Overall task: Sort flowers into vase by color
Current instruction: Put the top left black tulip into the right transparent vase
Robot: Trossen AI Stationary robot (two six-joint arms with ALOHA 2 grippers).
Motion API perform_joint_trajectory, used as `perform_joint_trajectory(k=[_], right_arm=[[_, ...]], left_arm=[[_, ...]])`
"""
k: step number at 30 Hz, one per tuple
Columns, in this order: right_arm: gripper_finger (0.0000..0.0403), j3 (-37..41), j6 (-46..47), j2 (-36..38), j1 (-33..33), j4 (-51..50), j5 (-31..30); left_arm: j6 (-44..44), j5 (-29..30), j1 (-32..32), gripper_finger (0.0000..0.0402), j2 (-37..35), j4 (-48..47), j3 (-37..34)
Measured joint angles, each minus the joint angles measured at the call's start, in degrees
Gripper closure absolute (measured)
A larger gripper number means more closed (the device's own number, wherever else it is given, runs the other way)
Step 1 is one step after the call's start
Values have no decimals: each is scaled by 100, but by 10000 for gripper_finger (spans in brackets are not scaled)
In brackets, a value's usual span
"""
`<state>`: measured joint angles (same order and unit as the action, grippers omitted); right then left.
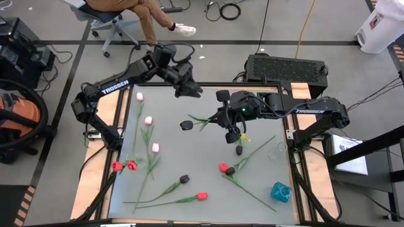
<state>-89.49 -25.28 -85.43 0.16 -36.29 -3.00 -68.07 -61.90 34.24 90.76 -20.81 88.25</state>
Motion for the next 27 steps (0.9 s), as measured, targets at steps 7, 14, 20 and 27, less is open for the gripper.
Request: perform_joint_trajectory(k=[7,14,20,27], right_arm=[[402,4,277,350,-8,198,-7],[402,4,535,1056,-136,268,-257],[402,4,545,1707,-190,267,-650],[402,2,892,2464,-271,162,-1158]], left_arm=[[106,94,357,194,-3,848,0],[89,272,527,194,-93,1949,0],[96,431,704,194,-272,2380,4],[116,623,956,194,-536,2687,11]])
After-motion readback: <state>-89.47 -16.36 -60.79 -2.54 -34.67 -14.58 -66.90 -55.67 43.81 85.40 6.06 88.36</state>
